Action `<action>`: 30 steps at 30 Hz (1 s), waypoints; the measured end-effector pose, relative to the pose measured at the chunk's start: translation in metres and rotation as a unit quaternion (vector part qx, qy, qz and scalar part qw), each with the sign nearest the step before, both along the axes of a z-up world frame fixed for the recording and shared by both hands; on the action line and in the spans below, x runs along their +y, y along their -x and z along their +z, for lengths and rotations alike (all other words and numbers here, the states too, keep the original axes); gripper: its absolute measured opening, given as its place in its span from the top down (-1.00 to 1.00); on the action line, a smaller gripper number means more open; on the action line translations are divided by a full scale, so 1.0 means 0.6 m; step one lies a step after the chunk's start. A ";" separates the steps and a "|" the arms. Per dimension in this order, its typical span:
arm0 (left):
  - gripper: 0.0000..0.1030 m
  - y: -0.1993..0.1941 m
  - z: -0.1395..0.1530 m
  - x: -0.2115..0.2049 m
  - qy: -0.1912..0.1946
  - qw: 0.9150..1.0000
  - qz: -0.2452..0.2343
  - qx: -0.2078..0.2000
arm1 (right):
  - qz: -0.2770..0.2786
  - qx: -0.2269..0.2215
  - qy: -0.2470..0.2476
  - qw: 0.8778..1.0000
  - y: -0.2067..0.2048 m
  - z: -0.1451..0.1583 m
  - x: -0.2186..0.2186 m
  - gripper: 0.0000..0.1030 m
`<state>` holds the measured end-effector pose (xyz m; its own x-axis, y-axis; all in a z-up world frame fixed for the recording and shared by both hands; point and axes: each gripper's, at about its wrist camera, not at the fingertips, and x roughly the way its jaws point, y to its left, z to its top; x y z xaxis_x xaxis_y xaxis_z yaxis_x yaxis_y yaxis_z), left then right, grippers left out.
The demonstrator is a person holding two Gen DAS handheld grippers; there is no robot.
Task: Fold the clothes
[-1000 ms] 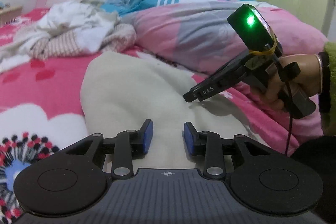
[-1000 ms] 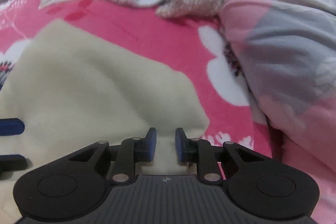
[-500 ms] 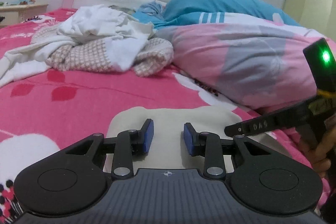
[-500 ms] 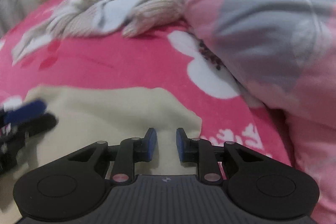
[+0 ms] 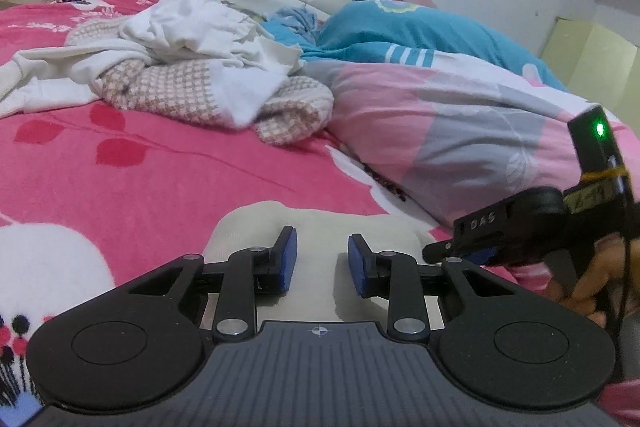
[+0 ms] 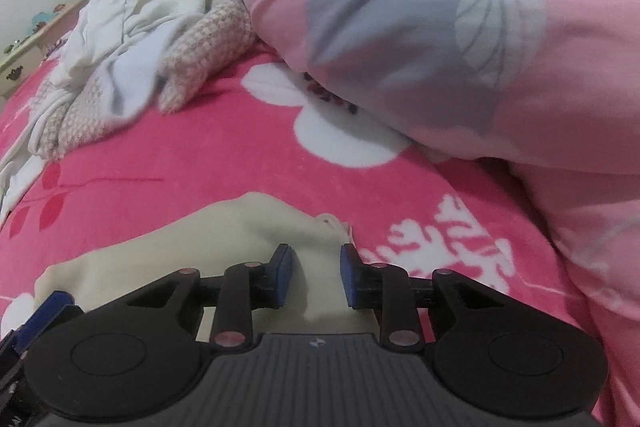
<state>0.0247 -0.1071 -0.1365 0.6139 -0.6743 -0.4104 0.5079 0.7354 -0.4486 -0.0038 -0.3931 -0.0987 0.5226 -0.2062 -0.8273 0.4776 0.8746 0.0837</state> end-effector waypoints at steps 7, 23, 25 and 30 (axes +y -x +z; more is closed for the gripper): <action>0.43 -0.004 0.000 0.003 0.003 1.000 -0.007 0.005 | 0.056 0.006 0.007 0.998 -0.073 -0.008 -0.012 0.47; 0.38 0.147 0.085 0.056 -0.077 0.989 -0.108 -0.073 | 0.126 -0.023 -0.082 0.988 0.134 0.139 -0.032 0.41; 0.38 0.190 0.088 0.053 -0.092 0.983 -0.146 -0.065 | 0.170 0.000 -0.093 0.981 0.179 0.122 -0.001 0.41; 0.36 0.259 0.057 -0.005 -0.181 0.962 -0.178 -0.100 | 0.218 0.072 -0.069 0.971 0.168 -0.009 0.041 0.44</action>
<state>-0.1306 -0.1101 -0.1025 0.4609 -0.6918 -0.5559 0.8061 0.5884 -0.0639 -0.1048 -0.3683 -0.1042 0.4126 0.1271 -0.9020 0.0806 0.9812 0.1751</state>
